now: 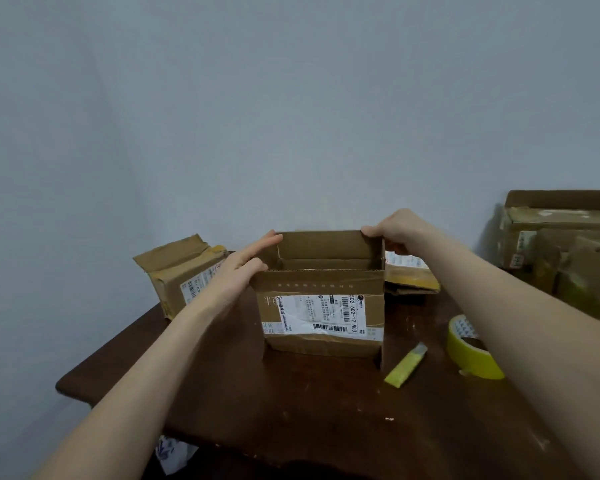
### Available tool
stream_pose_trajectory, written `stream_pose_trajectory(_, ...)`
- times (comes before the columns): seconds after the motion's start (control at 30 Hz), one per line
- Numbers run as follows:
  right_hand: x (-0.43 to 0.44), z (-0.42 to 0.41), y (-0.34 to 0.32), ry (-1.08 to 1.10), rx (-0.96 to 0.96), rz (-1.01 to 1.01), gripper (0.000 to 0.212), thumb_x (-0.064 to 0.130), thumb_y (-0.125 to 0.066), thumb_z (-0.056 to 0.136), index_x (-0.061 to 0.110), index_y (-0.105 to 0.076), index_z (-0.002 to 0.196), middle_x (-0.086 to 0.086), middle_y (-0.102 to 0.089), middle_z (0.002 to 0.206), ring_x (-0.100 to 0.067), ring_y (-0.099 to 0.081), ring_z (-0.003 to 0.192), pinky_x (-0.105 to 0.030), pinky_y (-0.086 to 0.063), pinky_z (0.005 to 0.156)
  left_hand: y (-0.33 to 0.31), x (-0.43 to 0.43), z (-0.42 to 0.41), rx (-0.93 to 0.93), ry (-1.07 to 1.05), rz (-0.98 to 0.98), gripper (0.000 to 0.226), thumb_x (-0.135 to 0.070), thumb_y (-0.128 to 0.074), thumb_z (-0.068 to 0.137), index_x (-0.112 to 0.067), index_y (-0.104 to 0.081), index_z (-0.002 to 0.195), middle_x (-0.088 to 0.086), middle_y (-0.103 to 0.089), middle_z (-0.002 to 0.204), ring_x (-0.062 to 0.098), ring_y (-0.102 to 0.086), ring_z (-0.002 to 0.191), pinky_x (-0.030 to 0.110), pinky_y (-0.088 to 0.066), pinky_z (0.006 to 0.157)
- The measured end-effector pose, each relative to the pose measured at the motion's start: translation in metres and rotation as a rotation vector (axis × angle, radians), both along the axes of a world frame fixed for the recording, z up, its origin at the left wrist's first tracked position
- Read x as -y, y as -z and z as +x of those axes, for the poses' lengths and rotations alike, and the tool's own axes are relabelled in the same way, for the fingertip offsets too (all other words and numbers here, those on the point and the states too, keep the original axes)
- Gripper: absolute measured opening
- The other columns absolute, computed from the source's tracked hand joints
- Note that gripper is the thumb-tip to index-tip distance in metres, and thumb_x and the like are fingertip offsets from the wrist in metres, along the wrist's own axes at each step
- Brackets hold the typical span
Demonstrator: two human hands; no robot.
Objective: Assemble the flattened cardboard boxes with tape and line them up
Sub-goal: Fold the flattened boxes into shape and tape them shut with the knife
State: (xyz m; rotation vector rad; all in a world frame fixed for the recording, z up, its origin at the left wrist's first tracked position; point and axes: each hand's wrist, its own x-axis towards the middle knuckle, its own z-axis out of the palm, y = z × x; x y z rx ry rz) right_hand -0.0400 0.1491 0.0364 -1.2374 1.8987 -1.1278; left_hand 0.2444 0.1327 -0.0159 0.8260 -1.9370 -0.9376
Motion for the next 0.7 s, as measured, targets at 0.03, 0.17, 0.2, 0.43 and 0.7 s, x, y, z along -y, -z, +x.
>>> stream_pose_trajectory(0.03, 0.005, 0.0, 0.0, 0.013, -0.001, 0.002, 0.035, 0.021, -0.074, 0.083, 0.009, -0.045, 0.067, -0.006, -0.045, 0.061, -0.017, -0.039, 0.05, -0.027, -0.034, 0.049, 0.001, 0.001, -0.001, -0.004, 0.027, 0.022, 0.059, -0.016, -0.041, 0.077, -0.035, -0.054, 0.131, -0.02, -0.042, 0.145, -0.007, -0.033, 0.134, 0.02, -0.029, 0.108)
stream_pose_trajectory(0.17, 0.012, 0.006, 0.014, 0.076, 0.237, -0.05, 0.018, 0.018, -0.067, 0.088, 0.007, -0.054, 0.082, -0.009, -0.055, 0.073, -0.016, -0.049, 0.05, -0.021, -0.044, 0.041, 0.014, -0.001, -0.012, -0.157, -0.054, 0.029, 0.034, -0.019, -0.041, 0.1, -0.028, -0.058, 0.128, -0.013, -0.058, 0.129, -0.003, -0.054, 0.115, 0.023, -0.046, 0.094)
stream_pose_trajectory(0.2, 0.012, 0.009, 0.018, 0.071, 0.313, -0.083, 0.02, 0.022, -0.065, 0.09, 0.005, -0.056, 0.095, -0.012, -0.061, 0.085, -0.018, -0.057, 0.054, -0.022, -0.053, 0.047, 0.017, -0.002, -0.014, -0.197, -0.118, 0.017, 0.029, -0.029, -0.042, 0.101, -0.029, -0.062, 0.122, -0.012, -0.063, 0.121, -0.001, -0.059, 0.108, 0.02, -0.049, 0.084)
stream_pose_trajectory(0.43, -0.022, 0.01, 0.043, 0.014, 0.34, -0.301, 0.042, 0.046, -0.041, 0.1, 0.014, -0.053, 0.124, -0.002, -0.057, 0.126, -0.016, -0.064, 0.094, -0.037, -0.051, 0.089, 0.03, -0.005, -0.028, -0.188, -0.236, 0.018, 0.035, -0.046, -0.043, 0.094, -0.026, -0.071, 0.097, -0.004, -0.07, 0.097, 0.009, -0.066, 0.088, 0.017, -0.05, 0.071)
stream_pose_trajectory(0.7, -0.052, -0.004, 0.067, -0.276, 0.202, -0.216, 0.108, 0.064, -0.067, 0.071, 0.028, -0.007, 0.154, 0.003, -0.017, 0.16, -0.023, -0.026, 0.143, -0.049, -0.028, 0.113, 0.051, 0.005, -0.03, 0.01, -0.327, 0.101, 0.041, -0.045, -0.048, 0.096, -0.011, -0.07, 0.092, 0.005, -0.073, 0.089, 0.021, -0.068, 0.087, 0.038, -0.052, 0.079)
